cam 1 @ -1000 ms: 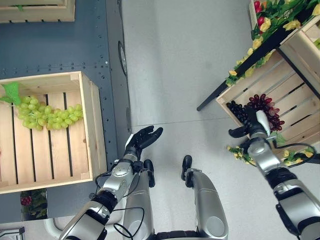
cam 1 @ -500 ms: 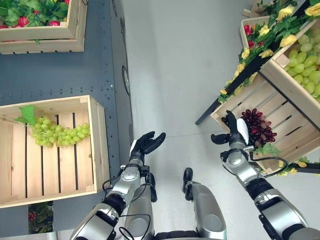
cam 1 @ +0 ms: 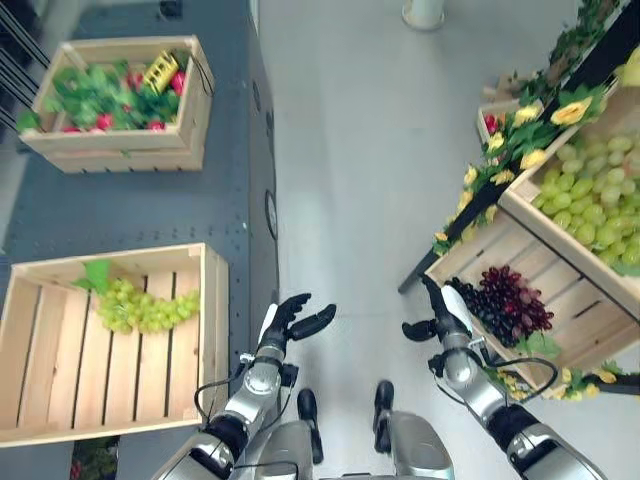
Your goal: Pick up the fruits from the basket on one side to the basket on the other side
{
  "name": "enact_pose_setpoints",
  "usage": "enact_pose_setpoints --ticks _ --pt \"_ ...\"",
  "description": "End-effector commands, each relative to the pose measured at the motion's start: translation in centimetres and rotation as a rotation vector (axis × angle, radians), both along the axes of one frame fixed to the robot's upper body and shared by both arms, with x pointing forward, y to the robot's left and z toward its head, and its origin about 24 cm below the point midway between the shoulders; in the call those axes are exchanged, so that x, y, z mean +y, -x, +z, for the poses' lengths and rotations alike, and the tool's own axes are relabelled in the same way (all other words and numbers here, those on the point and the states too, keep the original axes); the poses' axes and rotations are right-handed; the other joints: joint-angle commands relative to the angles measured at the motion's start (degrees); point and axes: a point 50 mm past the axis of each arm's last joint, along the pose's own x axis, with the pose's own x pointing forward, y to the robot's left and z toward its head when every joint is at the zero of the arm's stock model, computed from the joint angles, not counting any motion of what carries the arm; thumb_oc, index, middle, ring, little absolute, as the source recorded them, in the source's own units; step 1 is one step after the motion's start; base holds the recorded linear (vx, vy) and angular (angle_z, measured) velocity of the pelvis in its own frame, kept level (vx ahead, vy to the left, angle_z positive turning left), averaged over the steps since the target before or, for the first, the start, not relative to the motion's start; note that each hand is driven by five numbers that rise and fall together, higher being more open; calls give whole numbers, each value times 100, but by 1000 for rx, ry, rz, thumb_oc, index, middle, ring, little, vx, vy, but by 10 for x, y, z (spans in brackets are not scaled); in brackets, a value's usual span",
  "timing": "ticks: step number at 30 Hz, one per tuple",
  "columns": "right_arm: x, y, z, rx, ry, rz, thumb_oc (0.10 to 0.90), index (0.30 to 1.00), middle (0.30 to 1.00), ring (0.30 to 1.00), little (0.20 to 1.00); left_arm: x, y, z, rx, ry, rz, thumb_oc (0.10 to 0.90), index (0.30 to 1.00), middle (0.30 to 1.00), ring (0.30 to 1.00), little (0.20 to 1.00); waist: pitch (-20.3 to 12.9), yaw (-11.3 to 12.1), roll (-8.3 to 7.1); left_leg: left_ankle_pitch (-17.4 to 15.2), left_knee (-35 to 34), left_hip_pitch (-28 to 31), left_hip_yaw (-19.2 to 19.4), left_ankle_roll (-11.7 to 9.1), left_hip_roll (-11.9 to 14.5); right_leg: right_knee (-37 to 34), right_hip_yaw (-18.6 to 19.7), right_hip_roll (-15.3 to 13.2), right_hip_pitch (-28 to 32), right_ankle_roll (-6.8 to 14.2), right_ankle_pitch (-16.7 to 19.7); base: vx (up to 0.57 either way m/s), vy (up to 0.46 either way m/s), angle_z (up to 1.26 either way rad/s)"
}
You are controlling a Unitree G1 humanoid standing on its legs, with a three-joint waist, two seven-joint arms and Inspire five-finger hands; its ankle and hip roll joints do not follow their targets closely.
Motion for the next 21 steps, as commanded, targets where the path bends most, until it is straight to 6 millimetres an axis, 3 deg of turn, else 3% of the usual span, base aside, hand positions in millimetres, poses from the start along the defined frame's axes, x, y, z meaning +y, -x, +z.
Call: enact_pose_setpoints --ticks 1,7,10,13,21 --pt "9 -9 15 -87 -56 106 800 900 900 900 900 -9 -21 28 -214 -68 -63 800 900 900 900 900 -359 73 -15 -382 -20 -146 -99 46 -229 114 -60 -32 47 -13 -325 6 -66 7" --pt "10 -2 12 -54 -129 128 800 900 900 900 900 7 -28 47 -327 -165 -37 800 900 900 900 900 -439 140 109 -222 -305 -94 -261 -20 -255 -138 -170 -18 182 -47 -278 -15 -58 13" --pt "19 1 13 0 -192 232 800 900 900 900 900 20 -34 63 -413 -250 -2 800 900 900 900 900 -485 195 150 -184 -318 -96 -334 -43 -259 -112 -251 -38 229 -89 -342 -2 -47 19" --pt "29 4 14 39 -230 346 800 900 900 900 900 39 -40 85 -515 -357 41 800 900 900 900 900 -559 326 161 -149 -322 -101 -461 -81 -291 -145 -402 -84 342 -130 -400 10 -62 18" --pt "38 13 5 99 -270 373 800 900 900 900 900 77 -39 113 -666 -486 175 800 900 900 900 900 -766 608 195 -53 -402 -53 -775 -162 -305 -151 -689 -117 559 -206 -540 34 -70 27"
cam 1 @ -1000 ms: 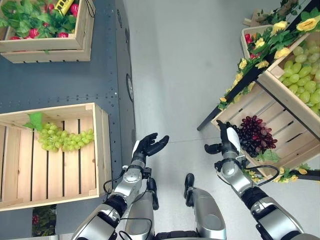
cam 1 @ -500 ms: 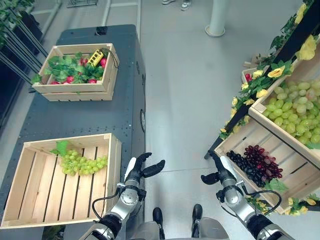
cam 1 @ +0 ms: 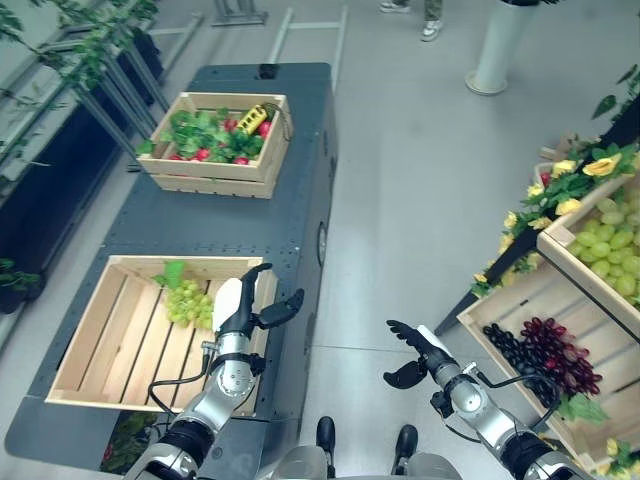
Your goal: Pick up the fruits from the basket on one side to the basket on the other side
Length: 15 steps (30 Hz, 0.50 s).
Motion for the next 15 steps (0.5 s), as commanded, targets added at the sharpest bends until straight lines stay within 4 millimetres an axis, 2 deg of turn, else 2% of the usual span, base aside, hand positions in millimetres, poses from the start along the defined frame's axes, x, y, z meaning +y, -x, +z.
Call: enact_pose_setpoints --ticks 1,2,4,7,11,15 --pt "26 -7 19 -115 -143 71 800 900 900 900 900 29 -17 55 -303 -103 55 800 900 900 900 900 -345 160 -307 -516 174 -205 -55 -115 -261 708 -4 -198 -91 -211 -814 67 -69 28" --pt "26 -7 19 -114 -143 72 800 900 900 900 900 30 -17 56 -308 -107 66 800 900 900 900 900 -350 164 -308 -512 172 -205 -64 -117 -260 706 -12 -196 -85 -214 -817 62 -75 26" --pt "25 -5 17 -100 -145 67 800 900 900 900 900 52 -11 62 -343 -133 160 800 900 900 900 900 -381 238 -313 -449 133 -223 -126 -166 -231 650 -85 -155 -33 -253 -832 54 -76 19" --pt "25 -3 16 -86 -144 75 800 900 900 900 900 72 -6 70 -353 -192 245 800 900 900 900 900 -379 302 -344 -393 175 -305 -115 -217 -173 641 -166 -100 -30 -300 -853 49 -60 10" --pt "11 -2 15 -79 -110 40 800 900 900 900 900 92 -18 92 -356 -274 300 800 900 900 900 900 -247 157 -363 -423 524 -520 535 -346 84 712 -377 -142 -39 -318 -927 -14 15 30" --pt "-7 -5 14 -67 -69 11 800 900 900 900 900 109 -31 109 -293 -411 305 800 900 900 900 900 -135 30 -302 -450 634 -575 710 -316 128 848 -453 -251 -65 -264 -953 26 168 46"
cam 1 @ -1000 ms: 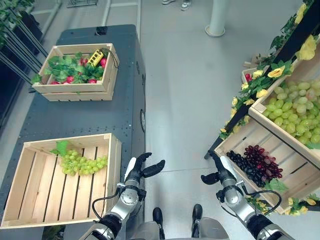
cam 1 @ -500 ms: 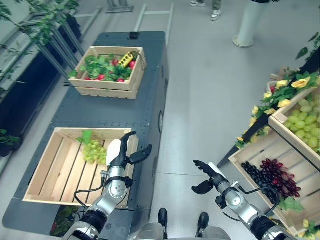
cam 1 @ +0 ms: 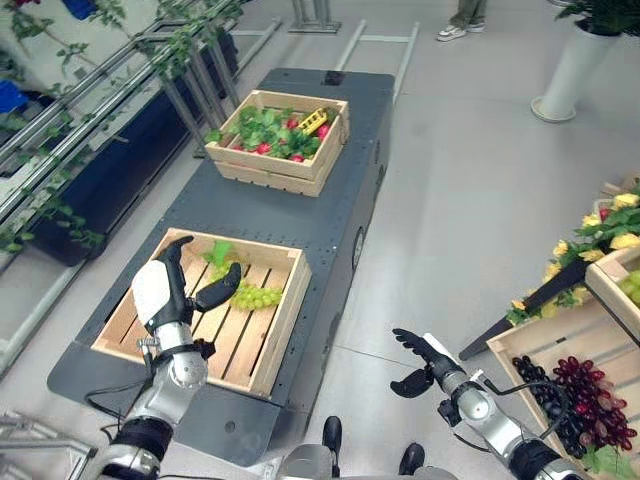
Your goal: Pick up the fruits from the basket on one side to the basket on the other side
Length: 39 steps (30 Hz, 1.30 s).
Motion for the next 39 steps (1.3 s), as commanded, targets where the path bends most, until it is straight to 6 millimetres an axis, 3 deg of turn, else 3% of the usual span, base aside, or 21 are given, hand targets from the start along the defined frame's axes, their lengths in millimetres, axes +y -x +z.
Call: enact_pose_setpoints --ticks 1,7,9,15,23,30,39 --pt "13 -14 18 -99 -114 38 800 900 900 900 900 35 -28 70 -122 -225 49 800 900 900 900 900 -20 -160 -287 -789 658 -240 420 -237 80 928 73 -312 -229 -156 -854 103 214 7" --pt "6 -12 18 -95 -97 56 800 900 900 900 900 53 -35 92 -25 -391 68 800 900 900 900 900 136 -225 -262 -991 913 -303 505 -133 27 1197 110 -428 -351 -84 -938 98 193 5" --pt "8 -22 28 -130 -85 88 800 900 900 900 900 55 -46 115 3 -528 60 800 900 900 900 900 429 -277 -273 -1037 1094 -535 535 -95 25 1424 183 -455 -633 -75 -975 -47 208 -5" --pt "13 -42 47 -194 -66 121 800 900 900 900 900 53 -62 148 9 -675 67 800 900 900 900 900 918 -308 -329 -1059 1355 -926 608 -60 22 1705 267 -488 -1064 -59 -971 -75 147 -3" --pt "12 -62 65 -236 -26 181 800 900 900 900 900 51 -71 180 5 -896 67 800 900 900 900 900 1598 -288 -624 -1250 2338 -1782 827 -33 207 2585 273 -588 -1804 -128 -1115 -62 133 -3" --pt "10 -72 76 -255 -34 187 800 900 900 900 900 43 -78 199 36 -1066 28 800 900 900 900 900 1656 -292 -742 -1414 2821 -2324 865 23 322 3160 278 -719 -2424 -131 -1211 -31 104 4" --pt "6 -76 81 -253 -19 191 800 900 900 900 900 41 -80 212 80 -1131 36 800 900 900 900 900 1656 -367 -840 -1577 3170 -2727 951 74 447 3493 288 -796 -2843 -122 -1286 -8 63 2"
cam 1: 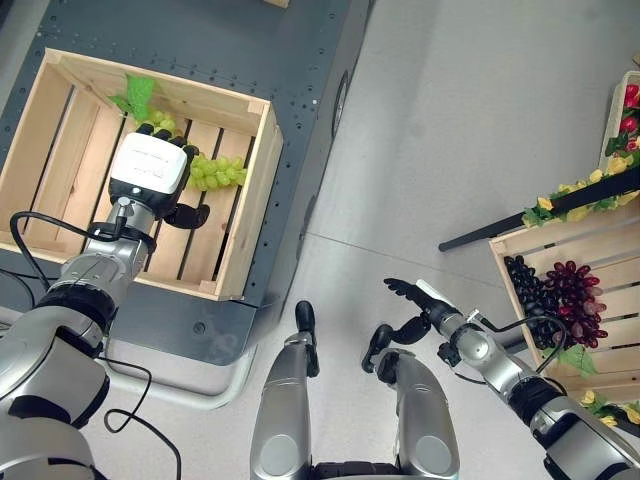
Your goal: Pick up the fruits from the basket on one side to the basket on the other side
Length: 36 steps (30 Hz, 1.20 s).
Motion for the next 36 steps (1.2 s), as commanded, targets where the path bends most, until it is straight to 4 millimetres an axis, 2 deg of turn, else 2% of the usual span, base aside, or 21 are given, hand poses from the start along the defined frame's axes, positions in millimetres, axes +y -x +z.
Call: enact_pose_setpoints --ticks 1,9,18,22,29,36 --pt "-6 -1 18 -65 -60 33 800 900 900 900 900 22 7 70 -206 -85 72 800 900 900 900 900 -72 9 -6 -1094 680 182 240 -353 111 62 33 -60 357 65 -251 18 67 -2" --pt "-11 4 17 -59 -68 40 800 900 900 900 900 18 5 103 -234 -181 120 800 900 900 900 900 -72 -64 -129 -1402 1210 -302 232 -183 207 722 103 -174 -305 79 -360 32 62 -2" --pt "-8 3 20 -75 -92 29 800 900 900 900 900 34 10 114 -284 -203 276 800 900 900 900 900 -72 -167 -138 -1567 1411 -679 282 -60 234 1051 211 -235 -860 187 -234 27 55 -1" --pt "-9 3 20 -71 -90 26 800 900 900 900 900 40 12 113 -271 -176 358 800 900 900 900 900 -72 -194 -153 -1569 1381 -750 305 -47 233 998 238 -226 -959 224 -143 15 55 1" --pt "-15 1 29 -90 -105 6 800 900 900 900 900 49 8 111 -151 -11 464 800 900 900 900 900 -72 -286 -214 -1575 1411 -975 312 -14 216 994 297 -239 -1232 273 129 -2 65 0" --pt "-13 0 30 -104 -147 -13 800 900 900 900 900 52 4 94 -3 52 489 800 900 900 900 900 -72 -375 -324 -1587 1379 -1101 358 24 260 951 295 -225 -1398 347 334 -12 27 0"
